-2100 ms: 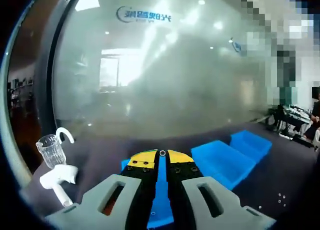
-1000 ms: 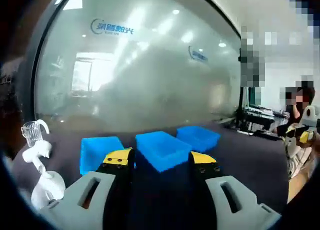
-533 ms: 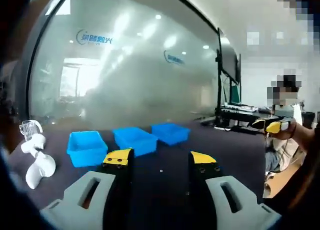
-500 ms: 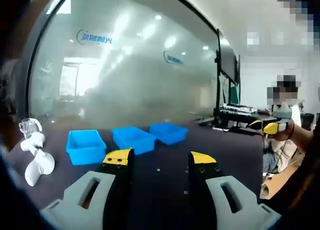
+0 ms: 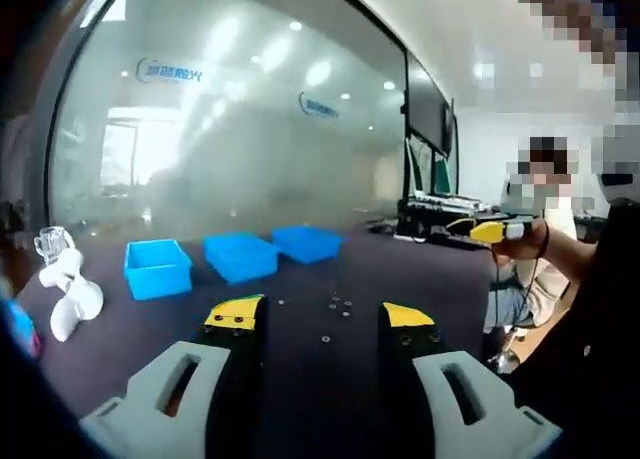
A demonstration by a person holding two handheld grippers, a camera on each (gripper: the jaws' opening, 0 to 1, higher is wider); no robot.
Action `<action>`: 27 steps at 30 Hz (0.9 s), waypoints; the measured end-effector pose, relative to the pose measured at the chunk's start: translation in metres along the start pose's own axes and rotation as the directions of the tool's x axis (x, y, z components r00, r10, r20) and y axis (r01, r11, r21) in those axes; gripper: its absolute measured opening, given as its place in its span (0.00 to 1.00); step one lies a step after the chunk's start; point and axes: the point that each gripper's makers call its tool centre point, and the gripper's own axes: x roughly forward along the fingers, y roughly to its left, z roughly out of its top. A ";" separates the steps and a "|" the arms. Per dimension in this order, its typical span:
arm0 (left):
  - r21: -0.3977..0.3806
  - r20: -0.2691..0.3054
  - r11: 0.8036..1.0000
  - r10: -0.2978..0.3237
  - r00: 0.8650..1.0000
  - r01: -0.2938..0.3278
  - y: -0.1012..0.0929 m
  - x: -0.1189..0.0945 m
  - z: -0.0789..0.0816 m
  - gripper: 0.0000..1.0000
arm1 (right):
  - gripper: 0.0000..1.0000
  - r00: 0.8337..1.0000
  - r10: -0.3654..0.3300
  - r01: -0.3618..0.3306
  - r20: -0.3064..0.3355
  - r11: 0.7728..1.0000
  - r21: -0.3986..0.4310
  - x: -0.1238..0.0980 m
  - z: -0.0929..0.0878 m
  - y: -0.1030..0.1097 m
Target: Sort the screws, nuts, and washers into the corresponding bins
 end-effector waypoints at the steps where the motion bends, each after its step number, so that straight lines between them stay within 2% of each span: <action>1: 0.000 -0.002 1.000 0.002 1.000 -0.002 0.001 -0.001 0.000 0.44 | 0.36 1.000 0.000 0.000 -0.002 1.000 -0.002 0.000 0.000 0.000; 6: 0.008 -0.014 1.000 -0.006 1.000 0.007 0.003 0.000 0.002 0.44 | 0.36 1.000 -0.005 0.005 -0.007 1.000 -0.006 -0.001 -0.001 -0.001; 13: 0.022 -0.045 0.997 -0.070 0.996 0.071 -0.007 0.013 0.006 0.44 | 0.36 1.000 -0.013 0.013 -0.006 1.000 -0.006 -0.003 -0.002 -0.003; 18: 0.011 -0.086 0.991 -0.130 0.988 0.131 -0.011 0.027 0.005 0.44 | 0.36 1.000 -0.018 0.018 -0.005 1.000 -0.005 -0.004 -0.002 -0.004; 25: 0.037 -0.163 0.983 -0.171 0.972 0.179 -0.012 0.052 0.001 0.43 | 0.36 1.000 -0.028 0.028 -0.011 1.000 -0.003 -0.006 -0.005 -0.008; 27: 0.033 -0.181 0.985 -0.161 0.970 0.169 -0.007 0.061 0.000 0.42 | 0.36 0.999 -0.032 0.032 -0.011 0.999 0.000 -0.007 -0.006 -0.009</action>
